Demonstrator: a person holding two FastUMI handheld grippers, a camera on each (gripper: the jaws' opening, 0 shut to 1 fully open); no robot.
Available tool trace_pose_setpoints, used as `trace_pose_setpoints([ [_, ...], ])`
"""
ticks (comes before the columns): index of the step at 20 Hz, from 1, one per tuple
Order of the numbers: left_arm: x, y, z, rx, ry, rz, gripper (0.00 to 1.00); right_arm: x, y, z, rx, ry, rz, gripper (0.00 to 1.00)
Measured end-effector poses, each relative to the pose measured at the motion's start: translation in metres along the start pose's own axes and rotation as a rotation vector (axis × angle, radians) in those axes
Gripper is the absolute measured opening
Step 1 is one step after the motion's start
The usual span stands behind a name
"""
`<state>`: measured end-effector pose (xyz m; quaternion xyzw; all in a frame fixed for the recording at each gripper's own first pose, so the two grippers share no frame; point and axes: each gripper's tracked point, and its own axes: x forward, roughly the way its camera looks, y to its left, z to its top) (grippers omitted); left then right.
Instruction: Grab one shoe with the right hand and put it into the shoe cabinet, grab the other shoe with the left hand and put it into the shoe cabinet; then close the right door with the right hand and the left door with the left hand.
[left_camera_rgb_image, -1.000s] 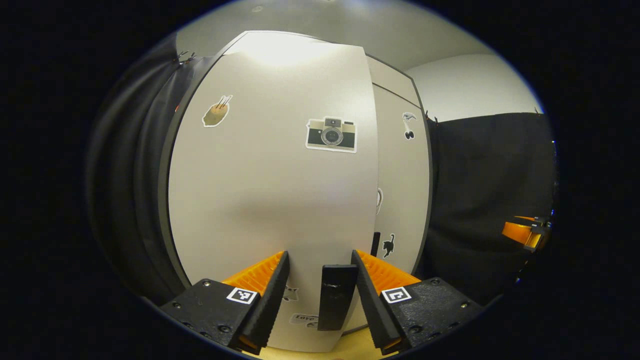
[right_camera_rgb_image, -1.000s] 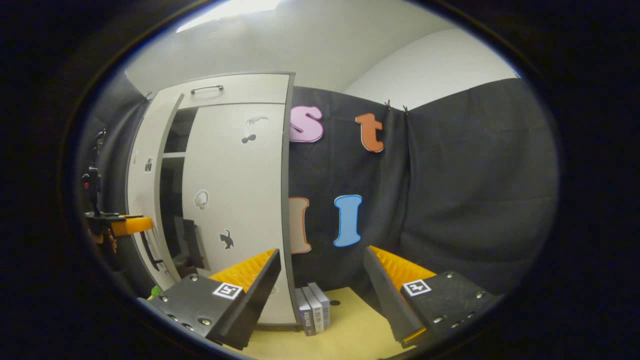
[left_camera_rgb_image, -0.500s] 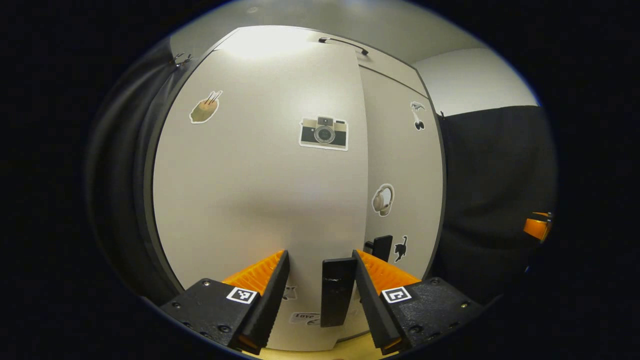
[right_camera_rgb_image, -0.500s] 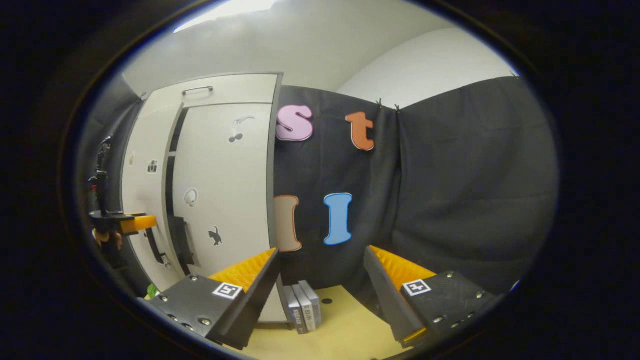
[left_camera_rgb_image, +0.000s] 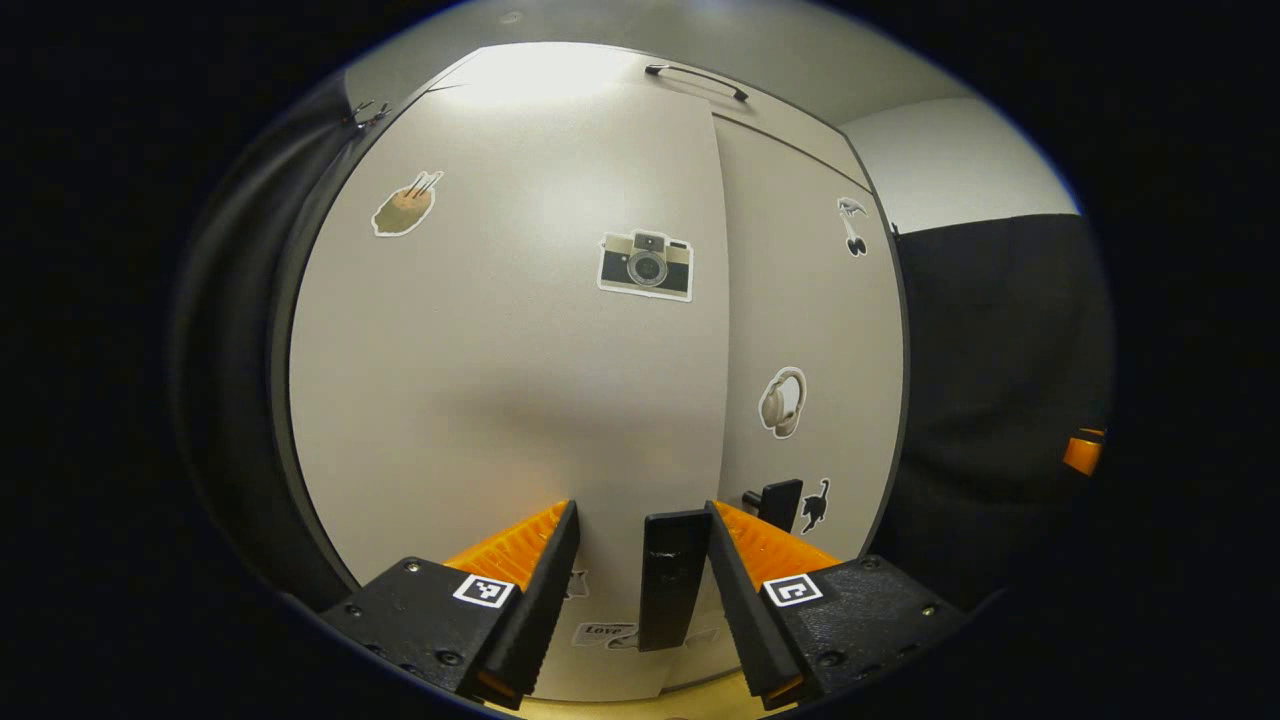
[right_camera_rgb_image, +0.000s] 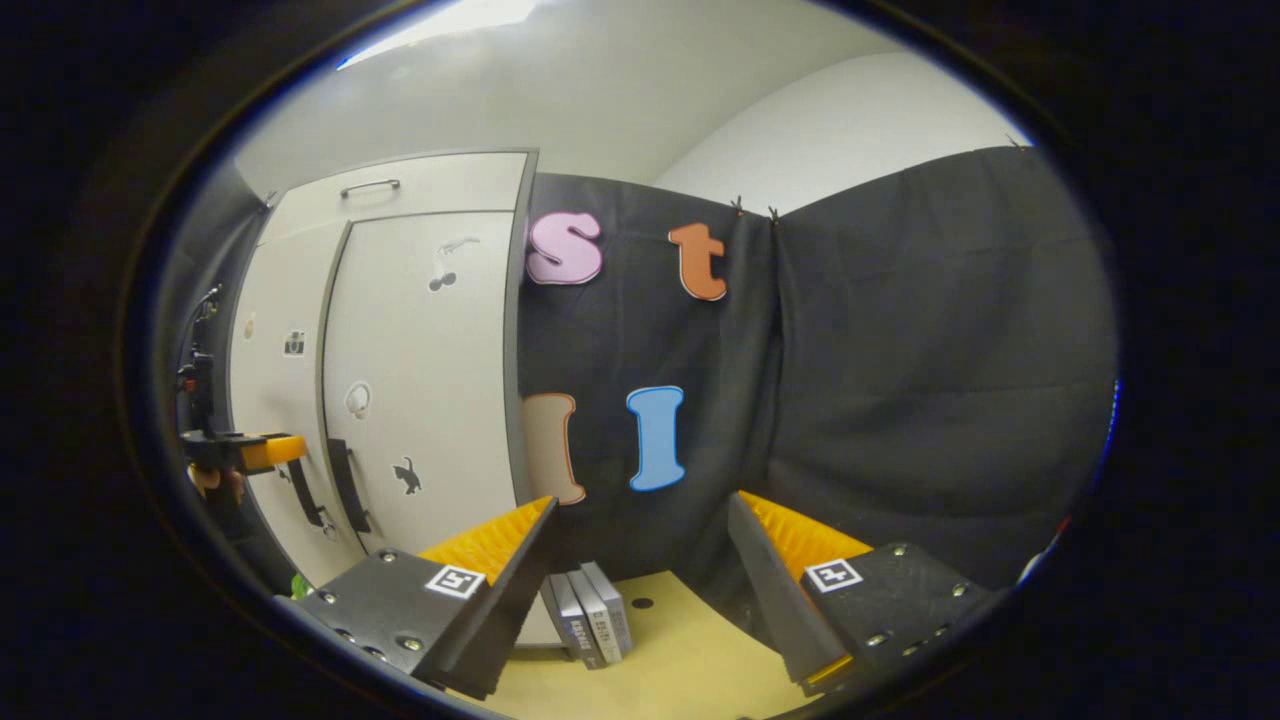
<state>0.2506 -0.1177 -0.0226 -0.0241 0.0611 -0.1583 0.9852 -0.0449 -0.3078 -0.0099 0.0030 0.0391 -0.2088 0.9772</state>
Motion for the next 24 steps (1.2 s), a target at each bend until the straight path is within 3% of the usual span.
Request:
trace_pose_setpoints([
  [8,0.006,0.000,-0.003,-0.067,0.008,-0.006,0.72,0.004,-0.002,-0.006,-0.004,0.010,-0.004,1.00],
  [14,0.007,0.000,-0.004,-0.048,0.006,-0.003,0.71,0.010,0.004,-0.011,-0.006,0.021,0.012,1.00],
  [24,-0.013,-0.005,0.021,0.015,-0.022,0.014,0.75,0.003,0.063,-0.008,-0.026,0.019,0.153,1.00],
])
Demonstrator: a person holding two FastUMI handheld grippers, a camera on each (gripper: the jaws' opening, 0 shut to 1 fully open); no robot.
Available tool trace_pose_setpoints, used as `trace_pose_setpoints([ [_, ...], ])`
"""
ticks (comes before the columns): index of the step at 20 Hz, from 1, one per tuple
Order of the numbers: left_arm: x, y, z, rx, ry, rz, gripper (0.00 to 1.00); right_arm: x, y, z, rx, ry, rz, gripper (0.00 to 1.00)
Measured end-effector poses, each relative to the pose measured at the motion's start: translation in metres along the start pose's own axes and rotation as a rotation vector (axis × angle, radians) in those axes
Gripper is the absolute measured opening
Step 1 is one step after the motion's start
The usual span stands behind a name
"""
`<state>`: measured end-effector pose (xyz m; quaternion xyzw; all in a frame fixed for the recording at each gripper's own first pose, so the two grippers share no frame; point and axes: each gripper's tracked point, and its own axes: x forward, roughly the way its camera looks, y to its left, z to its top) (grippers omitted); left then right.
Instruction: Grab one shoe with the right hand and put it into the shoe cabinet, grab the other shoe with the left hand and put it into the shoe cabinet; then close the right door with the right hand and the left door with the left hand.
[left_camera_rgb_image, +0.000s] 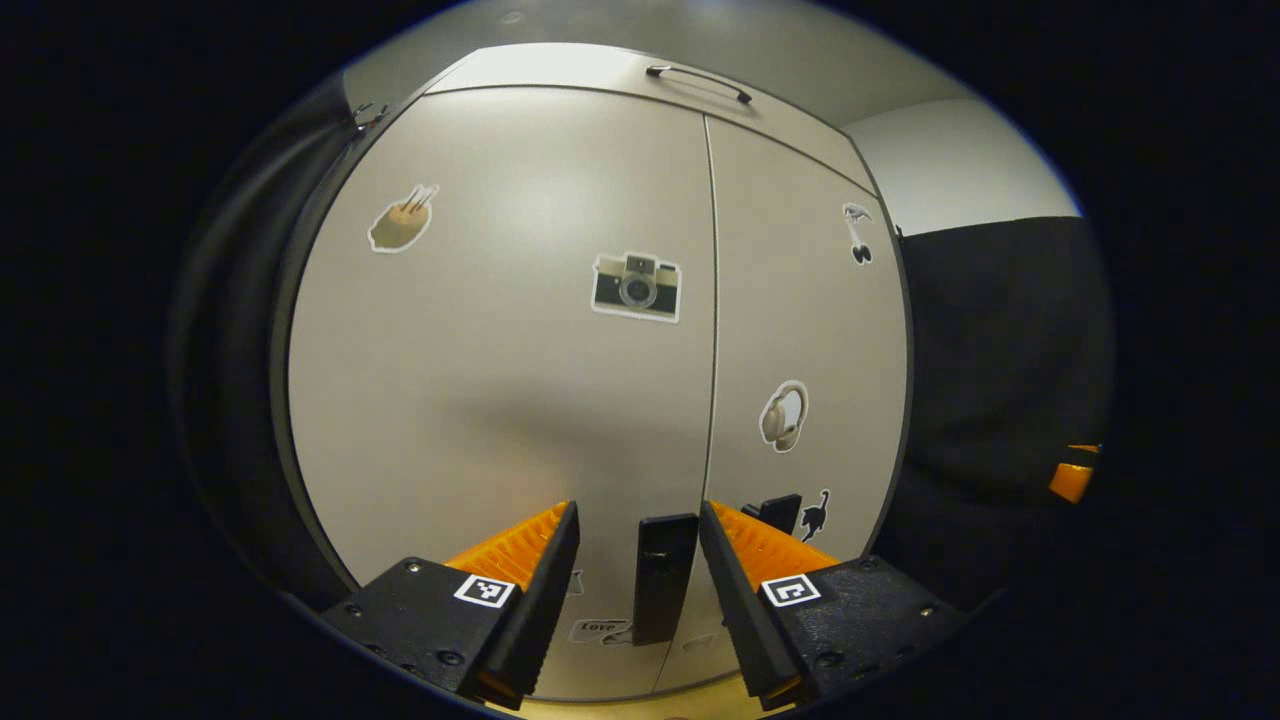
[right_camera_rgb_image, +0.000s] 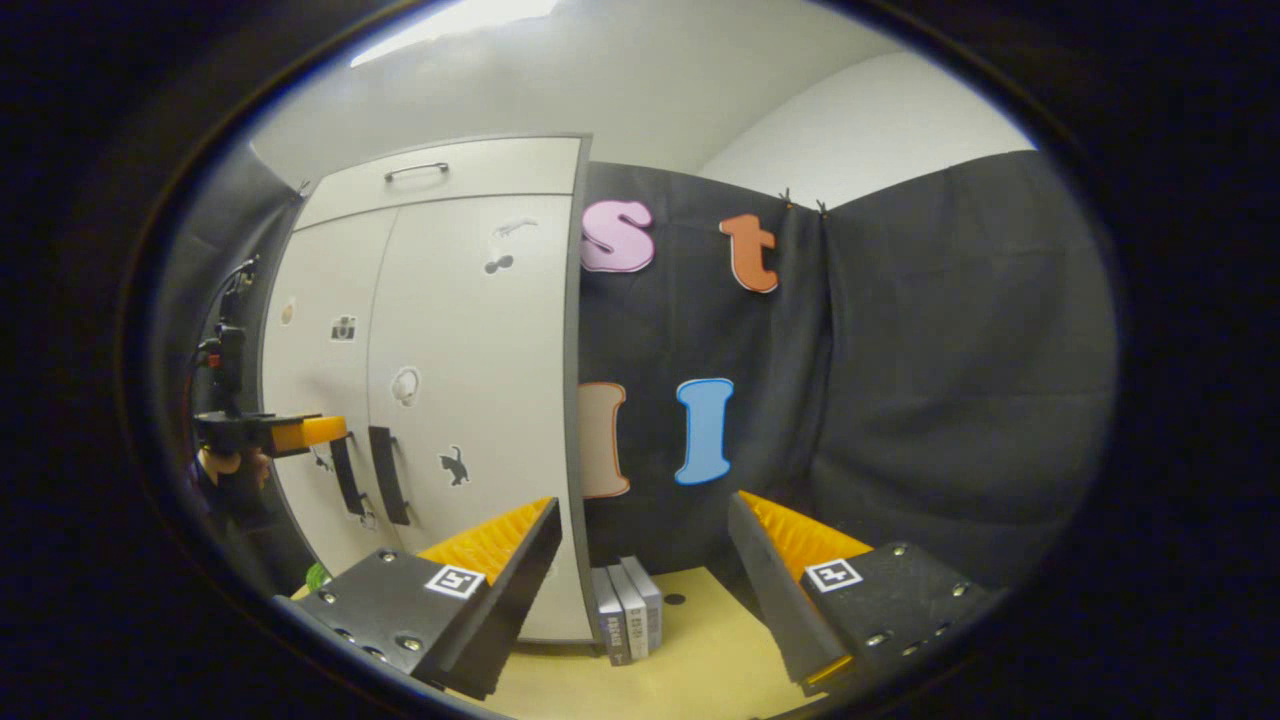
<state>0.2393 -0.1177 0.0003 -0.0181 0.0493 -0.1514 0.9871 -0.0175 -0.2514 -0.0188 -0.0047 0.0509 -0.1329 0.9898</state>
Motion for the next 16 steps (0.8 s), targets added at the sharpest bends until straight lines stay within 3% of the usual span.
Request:
trace_pose_setpoints([
  [11,-0.081,0.041,0.025,-0.004,-0.012,0.084,0.75,-0.001,0.067,-0.005,0.033,0.023,0.169,1.00],
  [16,-0.141,0.061,0.040,0.006,-0.010,0.159,0.75,0.000,0.113,0.018,0.075,0.005,0.260,1.00],
])
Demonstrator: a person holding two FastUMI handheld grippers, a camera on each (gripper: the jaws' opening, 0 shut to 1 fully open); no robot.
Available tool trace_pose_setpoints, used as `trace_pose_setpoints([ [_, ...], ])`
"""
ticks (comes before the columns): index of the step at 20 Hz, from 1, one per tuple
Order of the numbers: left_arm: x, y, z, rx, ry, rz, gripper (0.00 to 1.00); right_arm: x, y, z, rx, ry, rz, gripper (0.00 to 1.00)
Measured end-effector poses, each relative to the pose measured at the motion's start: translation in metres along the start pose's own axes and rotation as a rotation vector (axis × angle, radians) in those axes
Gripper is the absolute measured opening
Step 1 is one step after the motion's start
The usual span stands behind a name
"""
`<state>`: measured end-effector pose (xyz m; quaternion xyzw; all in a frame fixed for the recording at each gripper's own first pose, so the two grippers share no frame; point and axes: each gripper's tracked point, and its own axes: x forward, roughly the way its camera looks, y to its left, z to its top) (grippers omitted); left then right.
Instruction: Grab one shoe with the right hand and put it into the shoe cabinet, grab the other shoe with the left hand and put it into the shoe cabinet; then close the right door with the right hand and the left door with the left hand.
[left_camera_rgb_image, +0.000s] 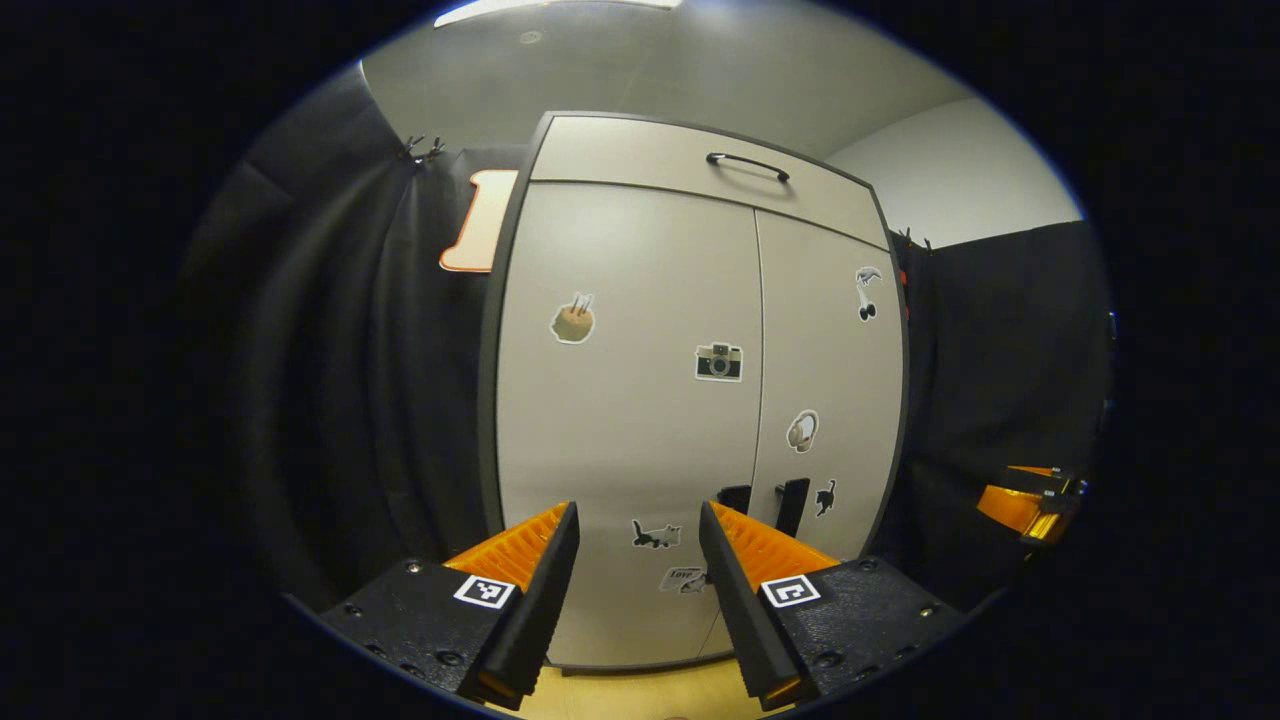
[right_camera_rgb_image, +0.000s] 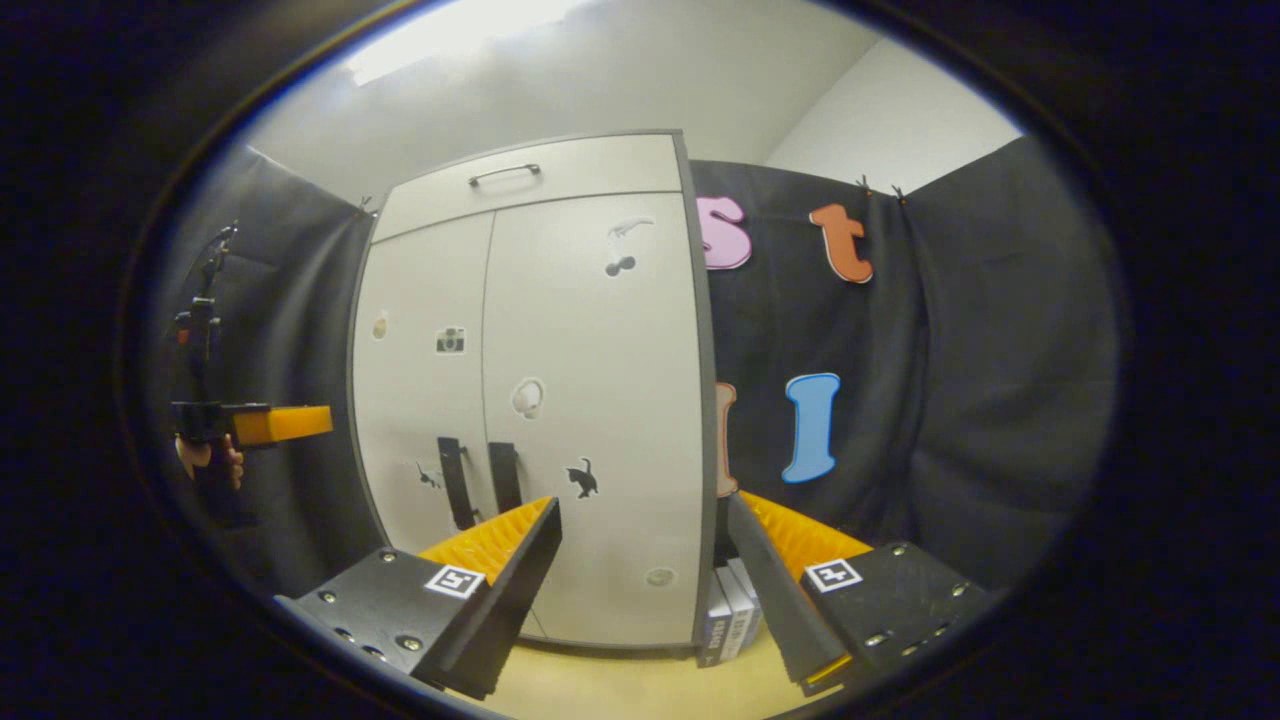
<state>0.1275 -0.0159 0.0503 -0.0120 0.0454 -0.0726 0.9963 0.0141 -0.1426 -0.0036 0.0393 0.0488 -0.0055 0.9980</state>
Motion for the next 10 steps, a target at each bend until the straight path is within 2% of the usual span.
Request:
trace_pose_setpoints([
  [4,-0.046,0.013,0.019,0.008,-0.015,0.054,0.75,0.002,0.039,0.035,0.017,-0.047,0.052,1.00],
  [7,-0.075,0.014,0.031,0.005,-0.025,0.074,0.72,-0.010,0.065,0.064,0.037,-0.087,0.074,1.00],
  [10,-0.095,0.009,0.039,0.004,-0.026,0.083,0.75,-0.027,0.081,0.084,0.041,-0.117,0.080,0.97],
])
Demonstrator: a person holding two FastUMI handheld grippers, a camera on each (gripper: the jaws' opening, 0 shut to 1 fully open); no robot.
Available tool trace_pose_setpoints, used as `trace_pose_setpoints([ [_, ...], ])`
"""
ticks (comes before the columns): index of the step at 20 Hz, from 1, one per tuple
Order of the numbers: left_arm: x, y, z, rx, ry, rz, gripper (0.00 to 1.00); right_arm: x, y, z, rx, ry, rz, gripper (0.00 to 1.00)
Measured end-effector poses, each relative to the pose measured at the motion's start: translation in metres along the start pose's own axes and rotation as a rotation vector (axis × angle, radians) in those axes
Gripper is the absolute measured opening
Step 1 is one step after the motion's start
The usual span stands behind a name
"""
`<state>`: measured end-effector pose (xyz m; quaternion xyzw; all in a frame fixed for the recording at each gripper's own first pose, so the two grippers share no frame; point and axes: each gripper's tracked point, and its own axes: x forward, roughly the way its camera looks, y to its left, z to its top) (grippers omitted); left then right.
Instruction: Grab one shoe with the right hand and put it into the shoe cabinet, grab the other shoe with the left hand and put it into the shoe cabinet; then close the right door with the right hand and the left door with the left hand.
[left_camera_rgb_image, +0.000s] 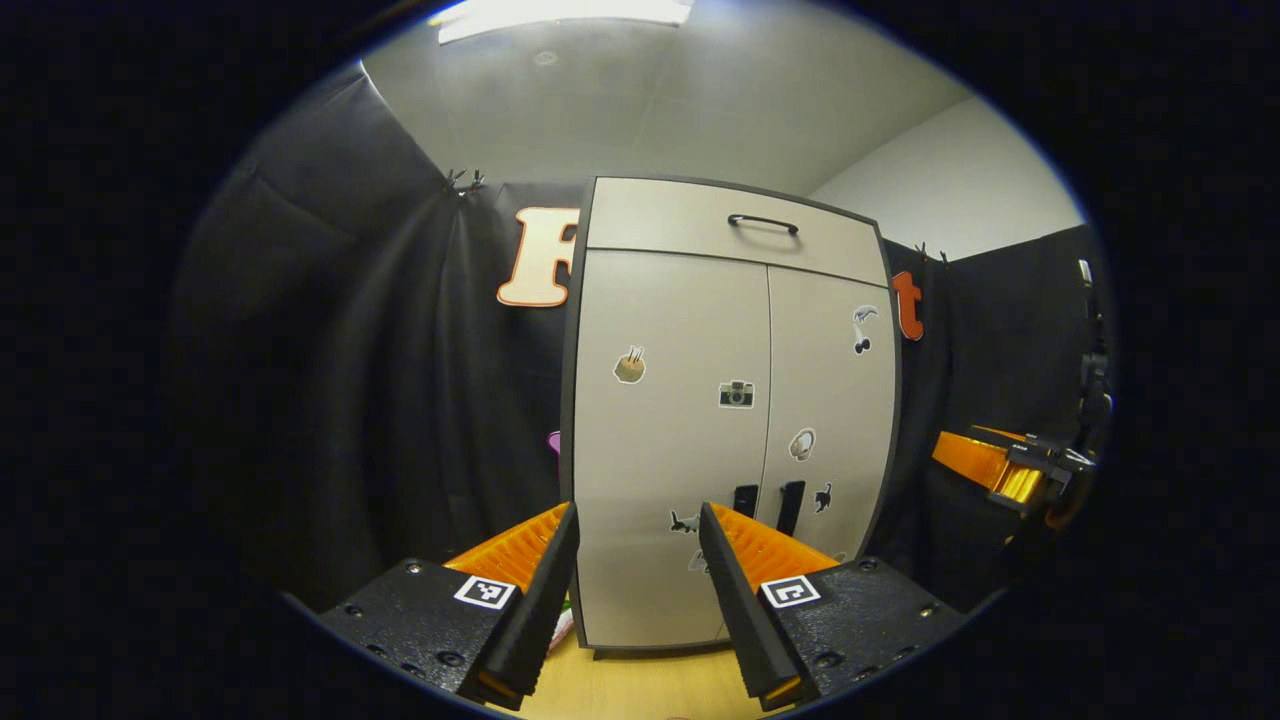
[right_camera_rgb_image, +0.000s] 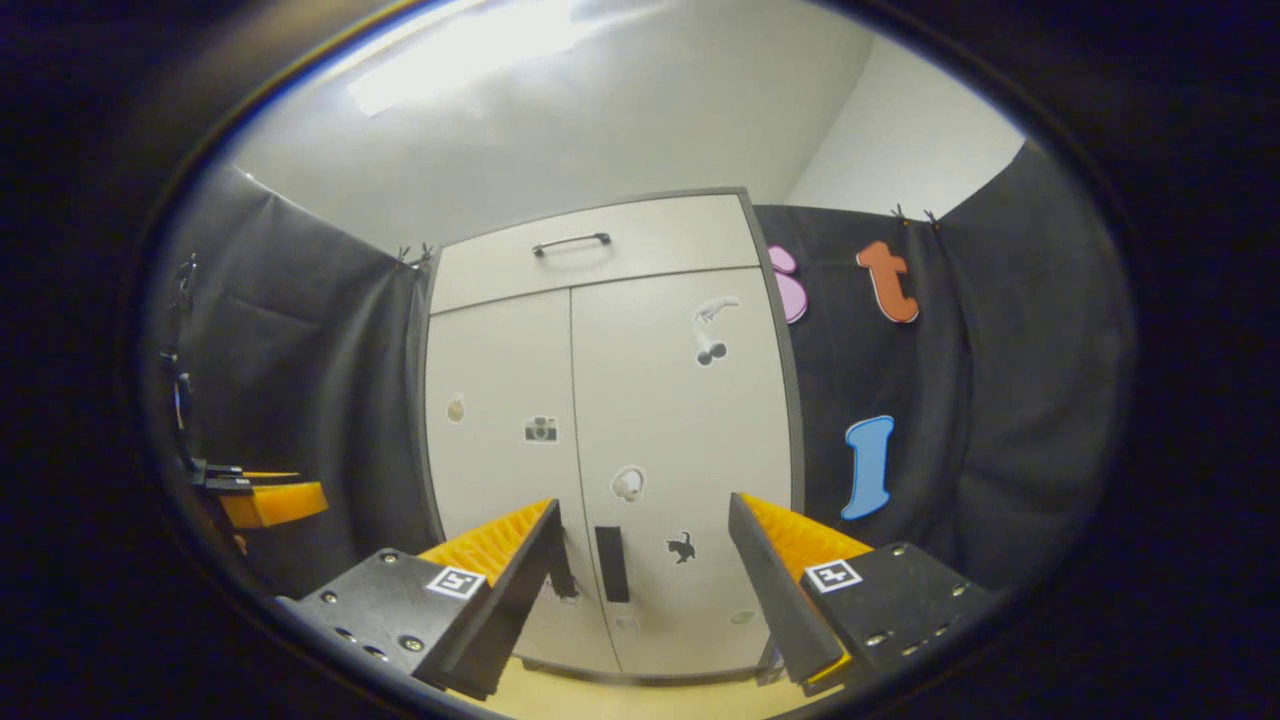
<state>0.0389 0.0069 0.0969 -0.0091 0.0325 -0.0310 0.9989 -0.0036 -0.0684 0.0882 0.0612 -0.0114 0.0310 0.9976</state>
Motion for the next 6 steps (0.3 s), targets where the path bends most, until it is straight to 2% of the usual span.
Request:
trace_pose_setpoints([
  [1,-0.004,-0.002,0.003,-0.005,-0.008,-0.005,0.72,-0.004,0.005,0.005,-0.005,-0.010,0.004,1.00],
  [5,-0.016,-0.020,0.007,-0.019,-0.025,-0.035,0.74,-0.021,0.016,0.010,-0.036,-0.028,0.010,1.00],
  [6,-0.017,-0.025,0.007,-0.020,-0.025,-0.047,0.74,-0.023,0.018,0.010,-0.044,-0.027,0.012,0.96],
])
